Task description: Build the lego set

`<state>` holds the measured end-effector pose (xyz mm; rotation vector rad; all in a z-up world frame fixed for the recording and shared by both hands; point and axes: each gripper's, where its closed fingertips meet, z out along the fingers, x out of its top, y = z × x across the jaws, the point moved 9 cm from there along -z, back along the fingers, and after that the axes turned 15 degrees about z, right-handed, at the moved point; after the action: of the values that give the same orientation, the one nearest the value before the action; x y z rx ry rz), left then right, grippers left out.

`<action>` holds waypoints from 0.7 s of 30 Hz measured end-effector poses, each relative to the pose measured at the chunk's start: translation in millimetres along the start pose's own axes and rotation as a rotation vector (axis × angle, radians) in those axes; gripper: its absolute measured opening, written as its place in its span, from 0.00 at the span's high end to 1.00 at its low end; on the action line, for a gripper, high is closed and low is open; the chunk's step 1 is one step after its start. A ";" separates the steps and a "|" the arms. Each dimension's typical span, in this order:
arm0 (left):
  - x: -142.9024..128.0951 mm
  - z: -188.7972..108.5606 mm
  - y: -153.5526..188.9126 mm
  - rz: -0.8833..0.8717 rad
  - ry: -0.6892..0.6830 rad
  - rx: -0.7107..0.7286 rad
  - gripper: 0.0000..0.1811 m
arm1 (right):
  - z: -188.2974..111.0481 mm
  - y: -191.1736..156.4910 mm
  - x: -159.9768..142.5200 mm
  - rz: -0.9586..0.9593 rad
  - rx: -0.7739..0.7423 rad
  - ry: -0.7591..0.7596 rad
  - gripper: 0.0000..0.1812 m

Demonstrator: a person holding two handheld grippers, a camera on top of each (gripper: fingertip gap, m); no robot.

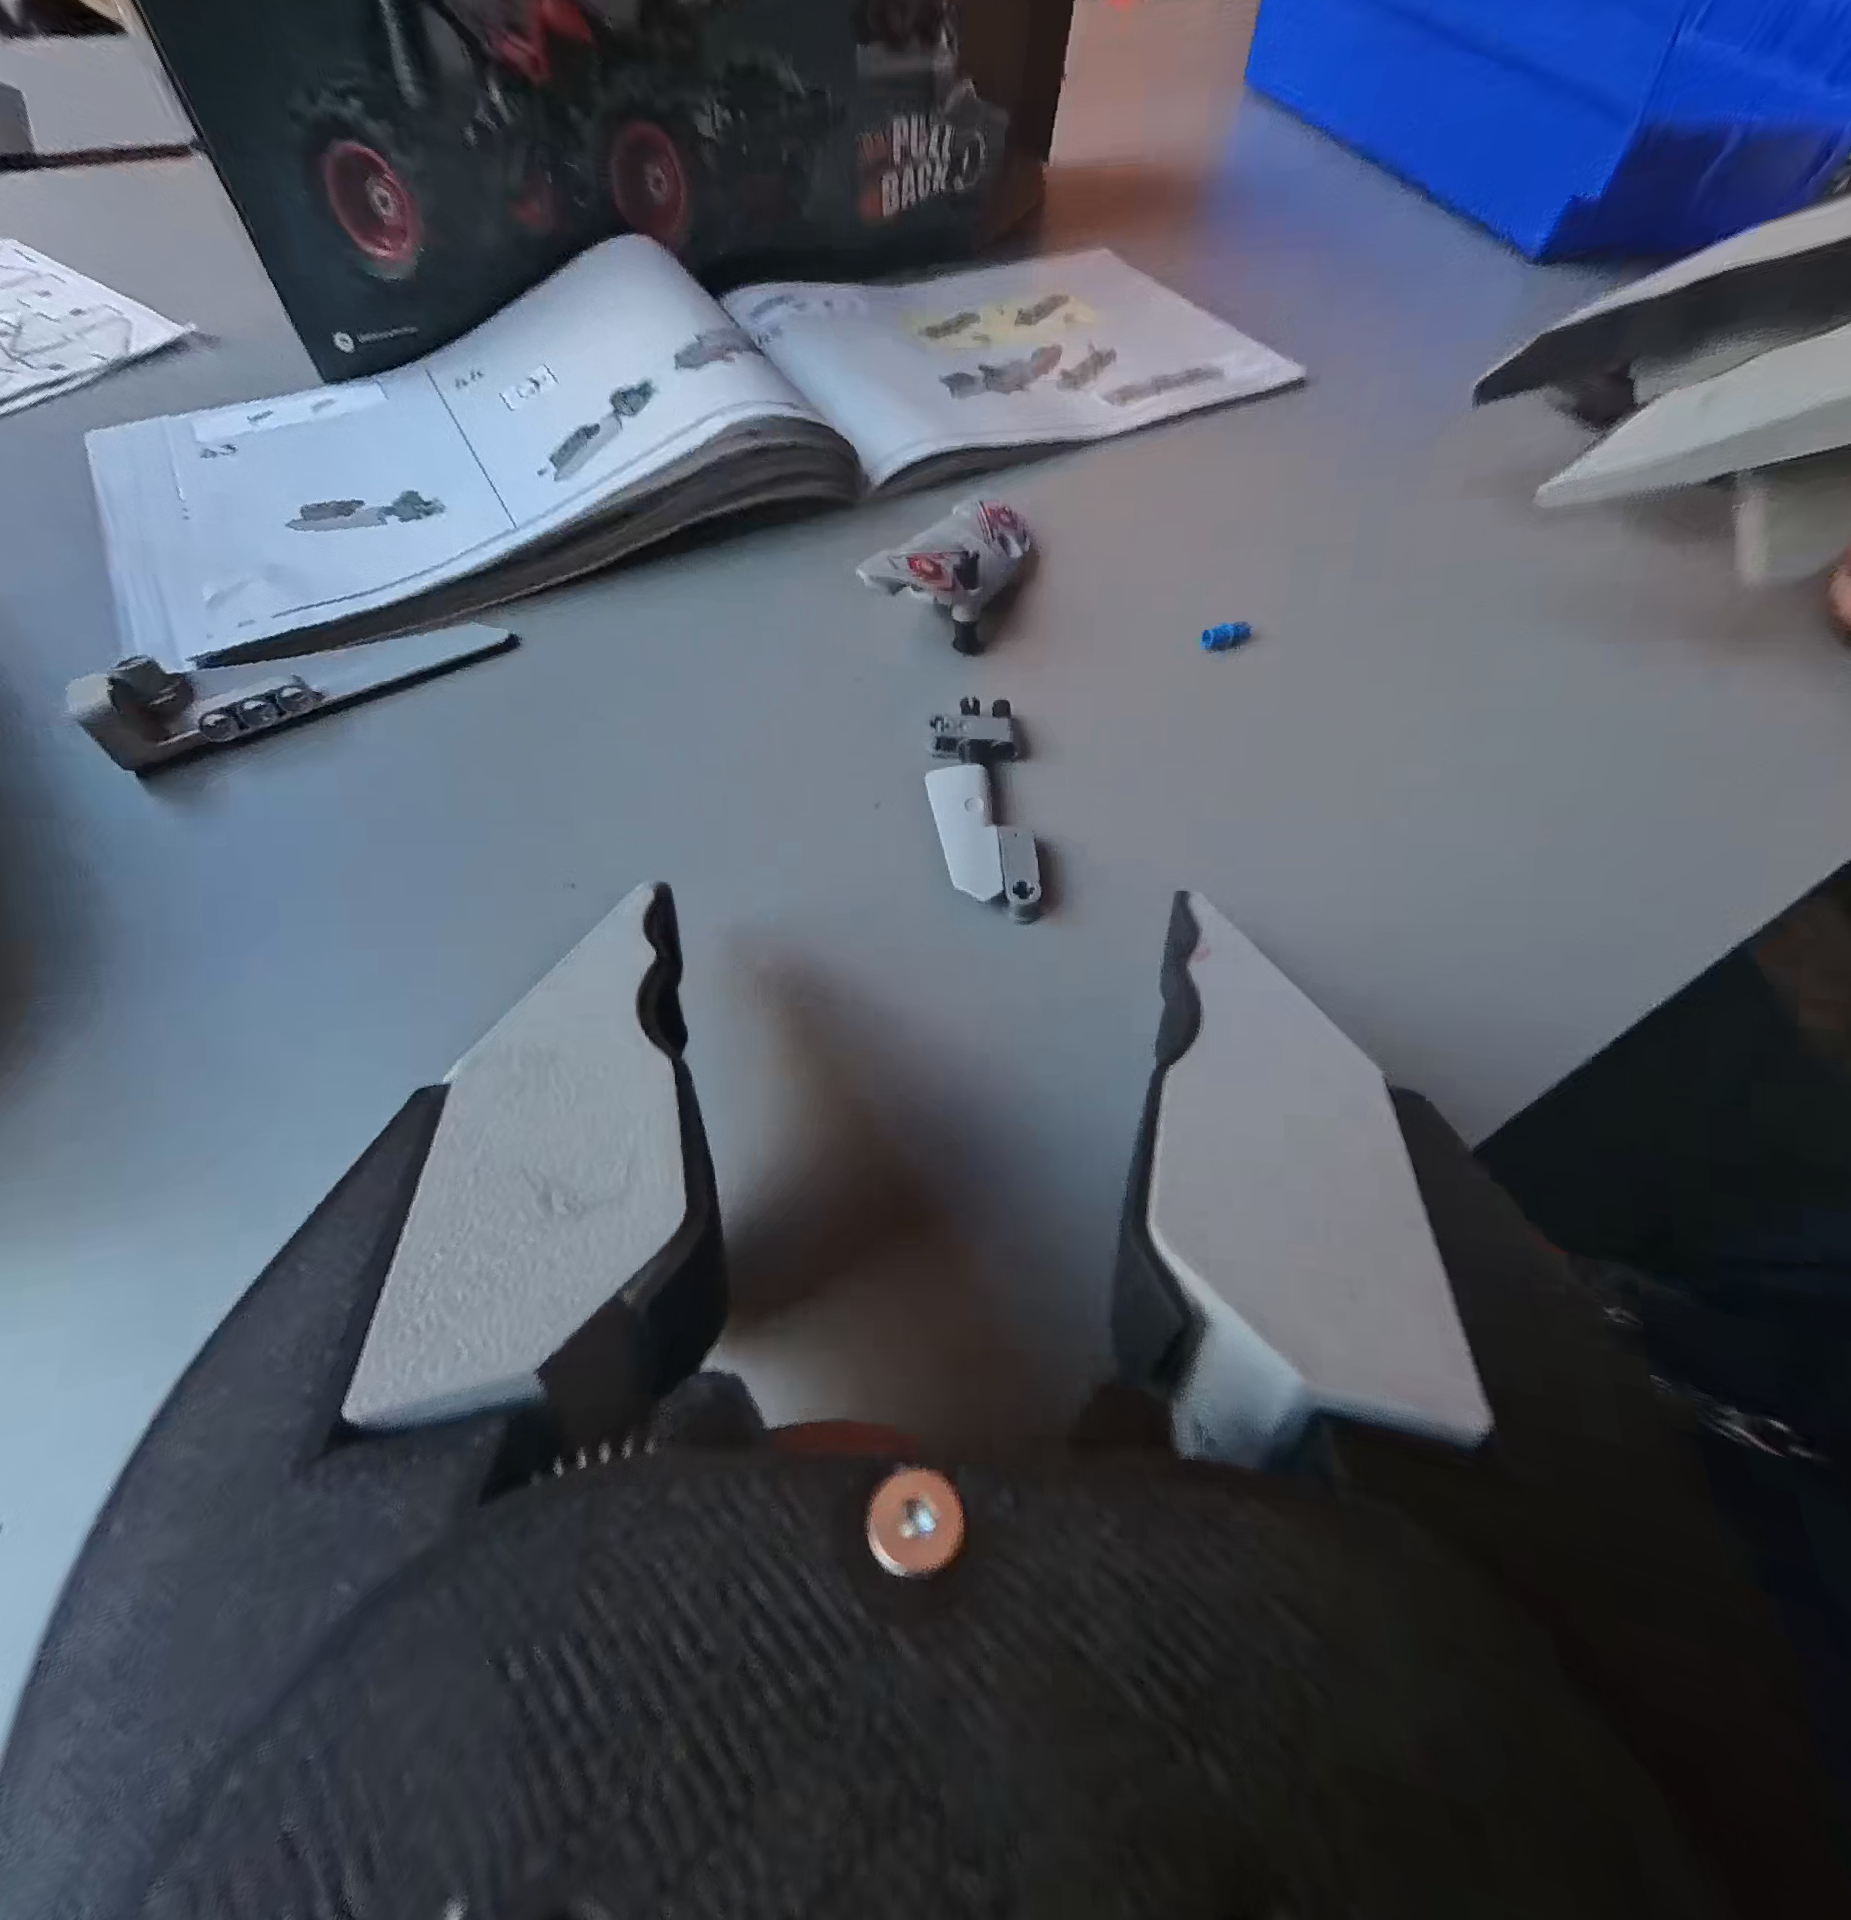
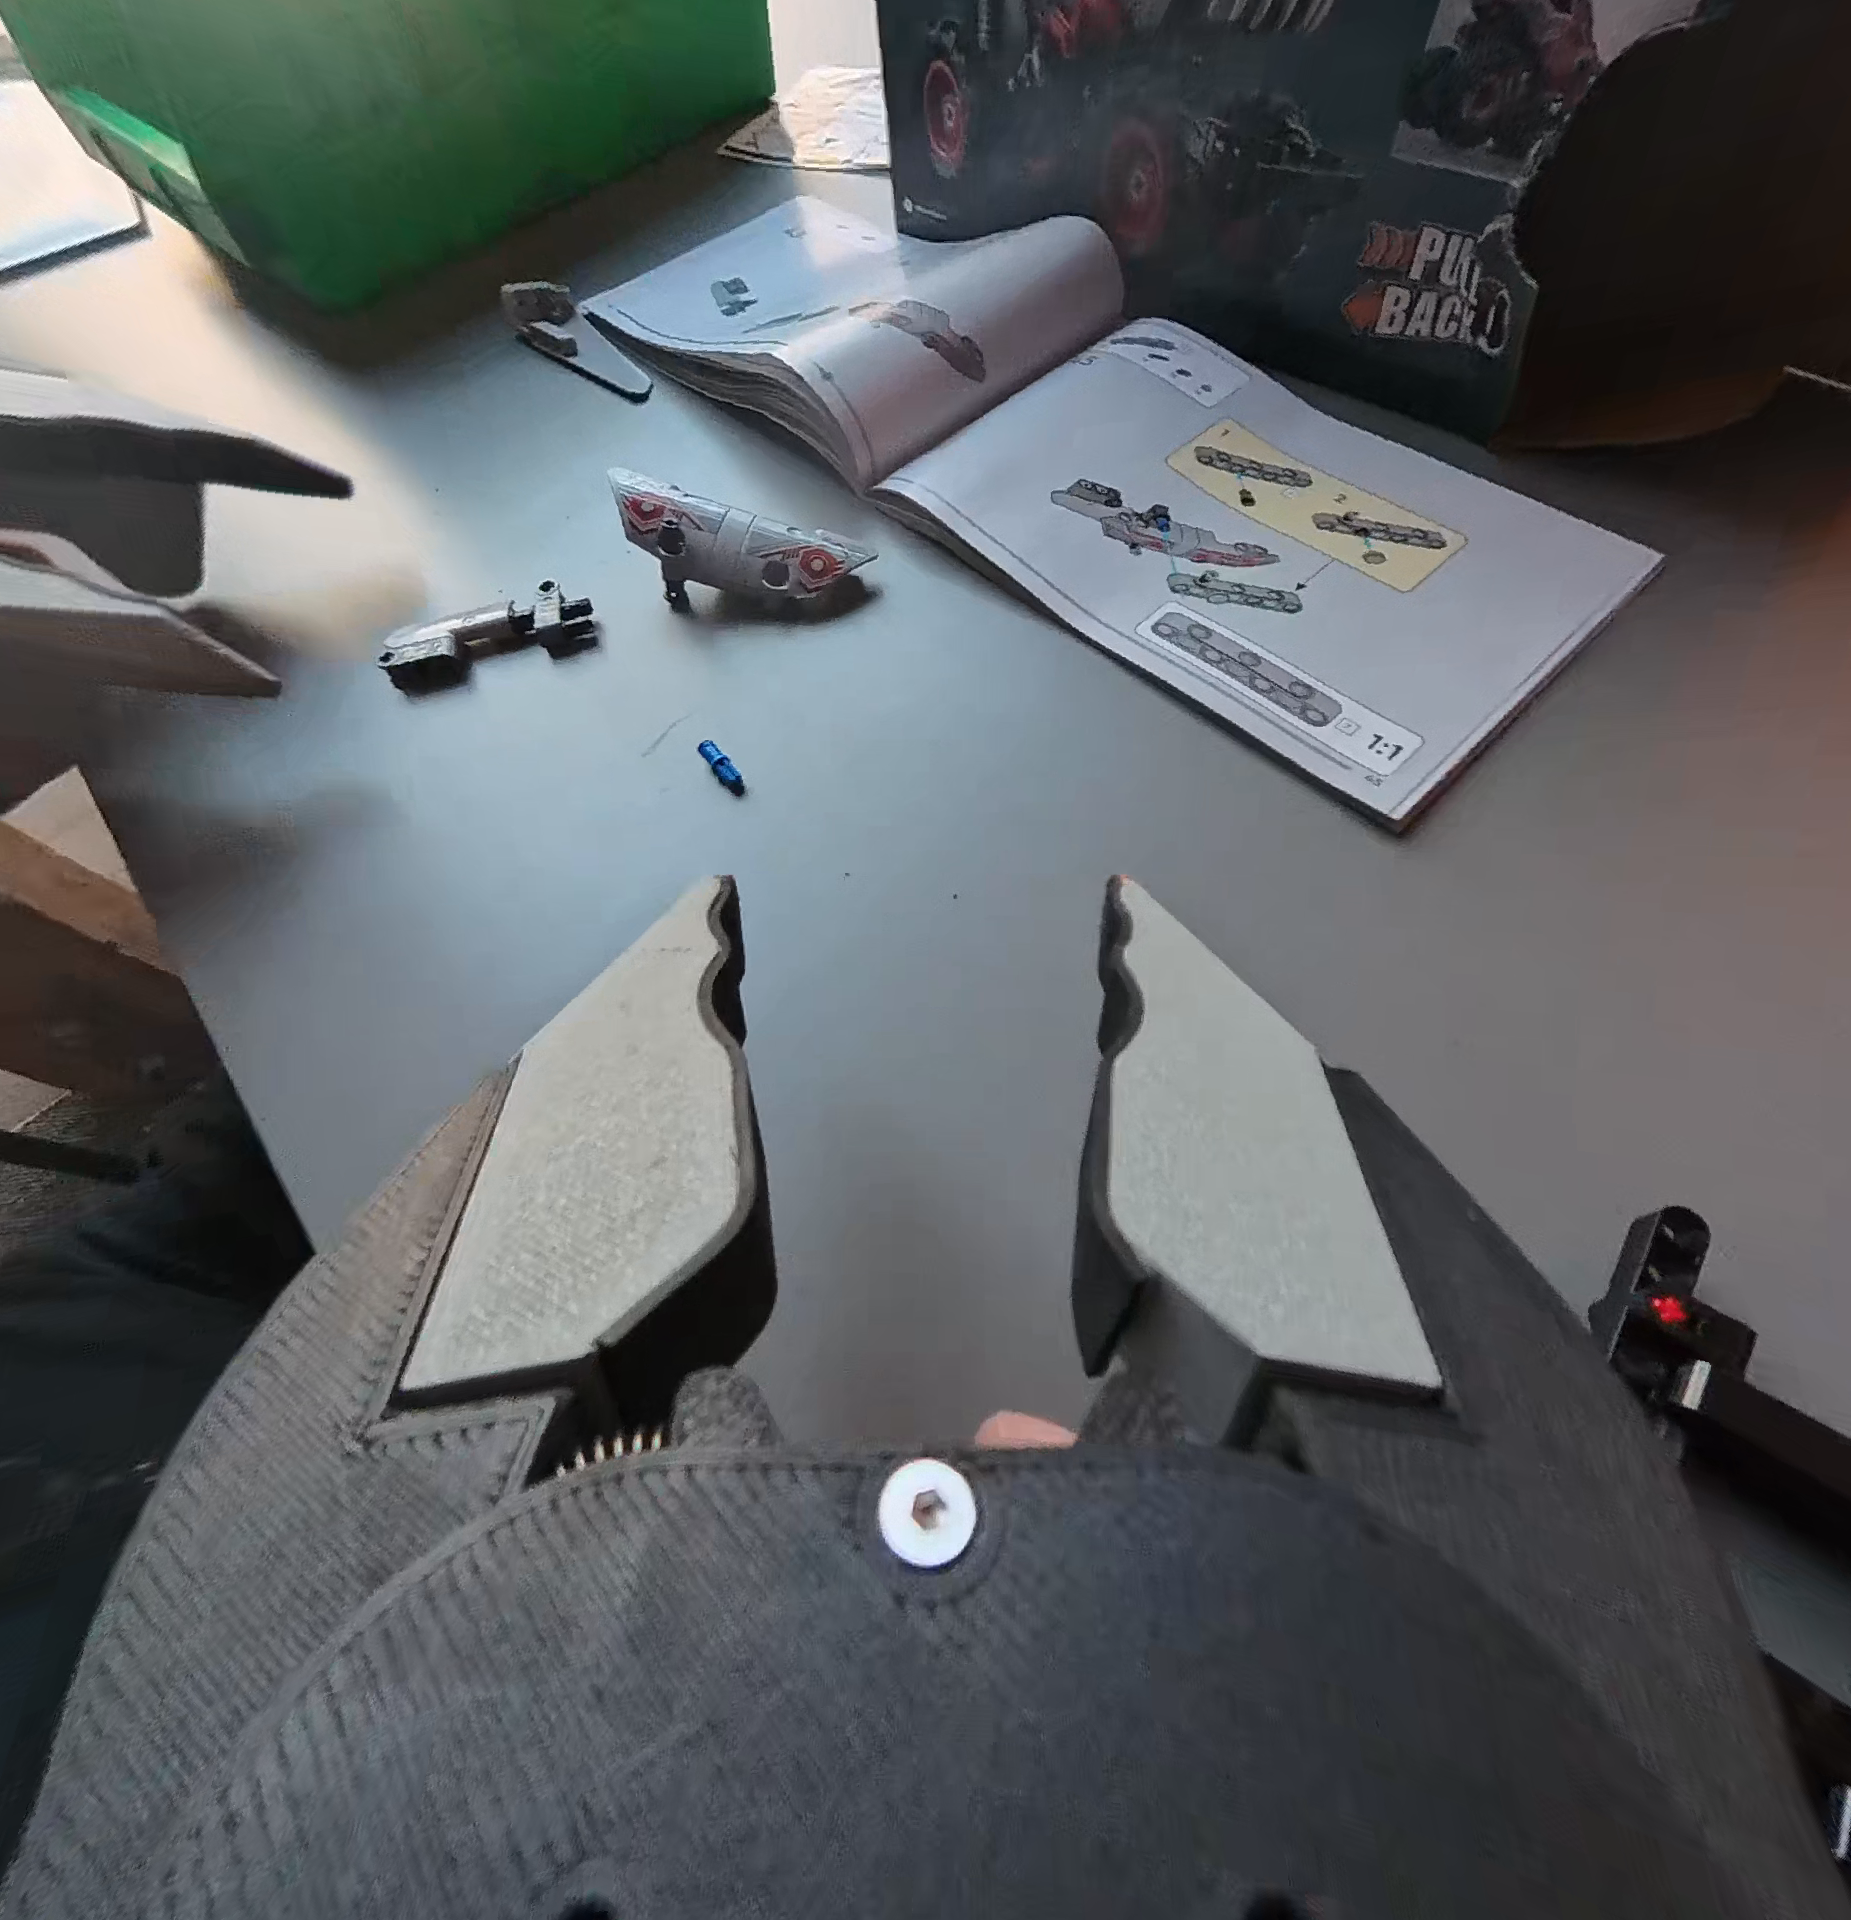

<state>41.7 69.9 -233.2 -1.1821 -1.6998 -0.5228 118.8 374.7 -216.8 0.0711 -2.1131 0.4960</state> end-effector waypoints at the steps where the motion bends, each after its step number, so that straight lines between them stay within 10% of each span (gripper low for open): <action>1: 0.2 -0.2 0.7 0.019 0.002 -0.011 0.48 | 0.8 1.2 0.5 0.020 -0.009 -0.001 0.63; 21: -1.9 -7.7 -11.9 -0.116 0.086 -0.049 0.50 | -16.2 -10.0 2.3 -0.066 -0.052 0.202 0.62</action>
<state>34.9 57.9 -229.5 -1.0849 -1.6969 -0.6803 132.7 371.9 -203.9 0.0585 -1.9183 0.3914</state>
